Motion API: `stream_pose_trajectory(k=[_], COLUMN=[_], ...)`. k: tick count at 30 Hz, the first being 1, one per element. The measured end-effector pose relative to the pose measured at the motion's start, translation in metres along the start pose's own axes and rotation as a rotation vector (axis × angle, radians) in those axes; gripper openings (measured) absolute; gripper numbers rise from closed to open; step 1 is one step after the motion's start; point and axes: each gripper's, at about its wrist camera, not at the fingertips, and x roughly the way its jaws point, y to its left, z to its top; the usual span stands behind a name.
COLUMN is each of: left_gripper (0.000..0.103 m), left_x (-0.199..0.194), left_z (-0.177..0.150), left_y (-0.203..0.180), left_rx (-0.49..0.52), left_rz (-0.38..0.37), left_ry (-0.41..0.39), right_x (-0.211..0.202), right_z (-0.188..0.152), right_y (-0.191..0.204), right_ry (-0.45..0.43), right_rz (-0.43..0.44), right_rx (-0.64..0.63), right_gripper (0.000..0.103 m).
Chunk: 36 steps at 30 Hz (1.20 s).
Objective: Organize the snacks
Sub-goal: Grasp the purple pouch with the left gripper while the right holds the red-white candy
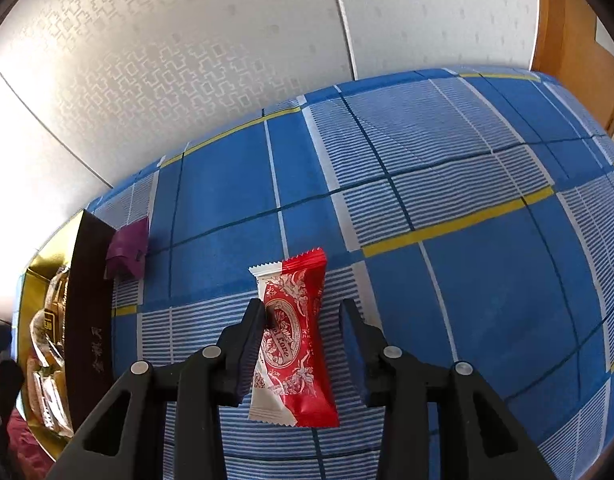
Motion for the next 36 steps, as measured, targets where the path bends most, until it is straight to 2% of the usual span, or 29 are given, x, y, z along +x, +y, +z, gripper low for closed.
stream_pose_trajectory(k=[4, 9, 12, 16, 18, 20, 23, 26, 30, 36], left_gripper=[0.089, 0.074, 0.069, 0.065, 0.053, 0.048, 0.046, 0.046, 0.046, 0.047], left_x=[0.024, 0.068, 0.094, 0.125, 0.136, 0.143, 0.151, 0.152, 0.150, 0.132], left_z=[0.025, 0.043, 0.052, 0.055, 0.054, 0.052, 0.047, 0.044, 0.038, 0.021], left_y=[-0.026, -0.043, -0.040, -0.034, -0.034, -0.039, -0.049, -0.051, -0.058, -0.078], left_rx=[0.057, 0.150, 0.172, 0.163, 0.168, 0.197, 0.265, 0.280, 0.305, 0.339], left_rz=[0.019, 0.069, 0.087, 0.110, 0.111, 0.115, 0.139, 0.155, 0.130, 0.015], left_ry=[0.016, 0.079, 0.143, 0.226, 0.255, 0.272, 0.282, 0.289, 0.314, 0.326], right_x=[0.000, -0.002, -0.004, -0.006, -0.006, -0.006, -0.006, -0.007, -0.007, -0.007], right_z=[0.001, 0.000, 0.000, 0.000, 0.000, 0.000, 0.000, 0.000, 0.000, -0.001], right_y=[-0.004, -0.011, -0.018, -0.025, -0.025, -0.023, -0.023, -0.025, -0.025, -0.027], right_ry=[0.009, 0.021, 0.022, 0.023, 0.025, 0.026, 0.027, 0.031, 0.033, 0.031], right_rz=[0.015, 0.044, 0.045, 0.049, 0.053, 0.051, 0.054, 0.061, 0.064, 0.066], right_rx=[0.015, 0.036, 0.044, 0.059, 0.059, 0.056, 0.058, 0.066, 0.070, 0.073], right_gripper=[0.039, 0.039, 0.039, 0.039, 0.039, 0.039, 0.039, 0.039, 0.039, 0.039])
